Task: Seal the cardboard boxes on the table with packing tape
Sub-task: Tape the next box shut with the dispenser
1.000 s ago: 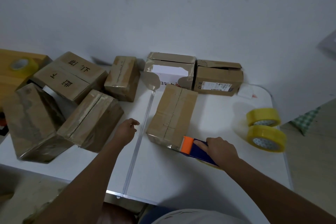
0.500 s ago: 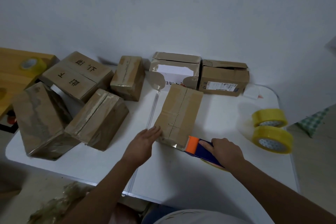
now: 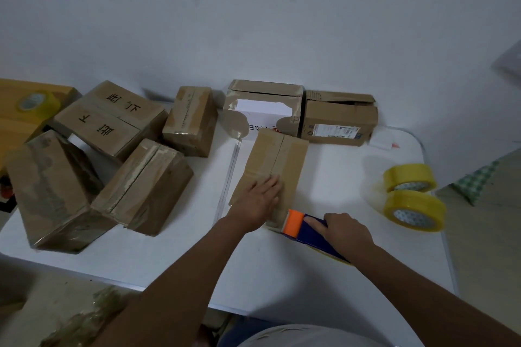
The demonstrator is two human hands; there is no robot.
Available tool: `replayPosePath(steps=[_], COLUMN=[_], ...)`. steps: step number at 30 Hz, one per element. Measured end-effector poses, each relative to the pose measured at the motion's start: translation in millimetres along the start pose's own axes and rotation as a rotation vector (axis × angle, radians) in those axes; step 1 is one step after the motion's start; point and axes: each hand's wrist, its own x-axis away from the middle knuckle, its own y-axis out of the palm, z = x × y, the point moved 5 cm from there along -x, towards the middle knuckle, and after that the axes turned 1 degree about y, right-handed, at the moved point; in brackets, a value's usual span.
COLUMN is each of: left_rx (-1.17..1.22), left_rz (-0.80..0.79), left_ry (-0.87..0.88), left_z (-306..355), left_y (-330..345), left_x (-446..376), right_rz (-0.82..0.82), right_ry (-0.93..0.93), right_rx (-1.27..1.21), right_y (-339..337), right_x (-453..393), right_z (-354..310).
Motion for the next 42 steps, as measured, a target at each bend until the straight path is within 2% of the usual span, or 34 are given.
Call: replayPosePath(steps=[6, 12, 22, 27, 30, 33, 42], left_rx=[-0.100, -0.149, -0.161, -0.146, -0.082, -0.028, -0.041], left_rz=[-0.001, -0.067, -0.052, -0.026, 0.037, 0.086, 0.103], left_ry=[-0.039, -0.027, -0.045, -0.070, -0.155, -0.246, -0.310], left_z=[-9, -10, -11, -8, -6, -3, -3], left_y=[29, 30, 30, 29, 32, 38, 43], left_x=[0, -4, -4, -3, 2, 9, 8], right_rz=[0.023, 0.068, 0.070, 0.010, -0.089, -0.153, 0.038], right_ry=[0.006, -0.027, 0.013, 0.036, 0.061, 0.022, -0.039], right_rx=[-0.020, -0.018, 0.065, -0.009, -0.141, -0.140, 0.033], right_y=[-7, -9, -11, -14, -14, -18, -20], right_x=[1, 1, 13, 13, 13, 10, -1], right_z=[10, 19, 62, 59, 67, 66, 39])
